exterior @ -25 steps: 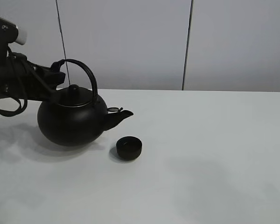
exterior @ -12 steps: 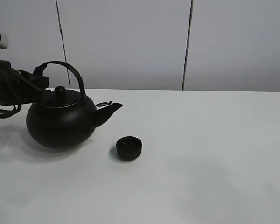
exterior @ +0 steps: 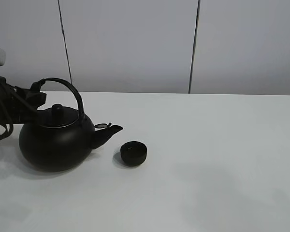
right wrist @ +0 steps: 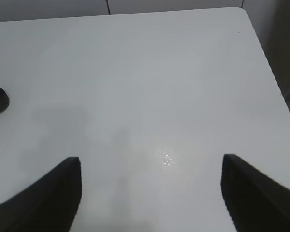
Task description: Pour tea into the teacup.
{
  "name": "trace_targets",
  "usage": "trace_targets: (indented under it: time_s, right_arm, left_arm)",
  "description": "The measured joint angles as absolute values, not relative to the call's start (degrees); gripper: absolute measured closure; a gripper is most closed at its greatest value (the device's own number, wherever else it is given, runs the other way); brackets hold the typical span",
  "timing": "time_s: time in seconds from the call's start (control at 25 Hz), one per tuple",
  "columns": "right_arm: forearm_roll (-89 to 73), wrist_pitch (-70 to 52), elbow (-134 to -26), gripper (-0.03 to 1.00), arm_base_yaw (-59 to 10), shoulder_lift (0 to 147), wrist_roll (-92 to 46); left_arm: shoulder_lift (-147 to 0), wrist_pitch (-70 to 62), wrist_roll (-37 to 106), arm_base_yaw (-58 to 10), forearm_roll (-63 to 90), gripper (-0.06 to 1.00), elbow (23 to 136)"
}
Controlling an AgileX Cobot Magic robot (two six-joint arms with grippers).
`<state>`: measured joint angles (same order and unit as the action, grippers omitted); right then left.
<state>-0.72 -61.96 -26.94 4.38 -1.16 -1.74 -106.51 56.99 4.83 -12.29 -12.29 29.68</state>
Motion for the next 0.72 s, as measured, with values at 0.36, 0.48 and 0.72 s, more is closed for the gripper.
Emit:
trace_targets:
  time_s: [0.36,0.48,0.72]
  right_arm:
    - [-0.7,-62.0,-26.9,0.42,4.4,-1.2,-1.7]
    - [-0.7,-62.0,-26.9,0.42,4.4,-1.2,-1.7]
    - [-0.7,-62.0,-26.9,0.42,4.4,-1.2,-1.7]
  left_arm:
    - [-106.5,58.5,2.5,-12.3,-12.1,0.82,27.3]
    - [-106.3,59.2,2.4,-12.3,-12.0,0.82,26.5]
    - [-106.3,59.6,2.4,-12.3,-12.1,0.82,26.2]
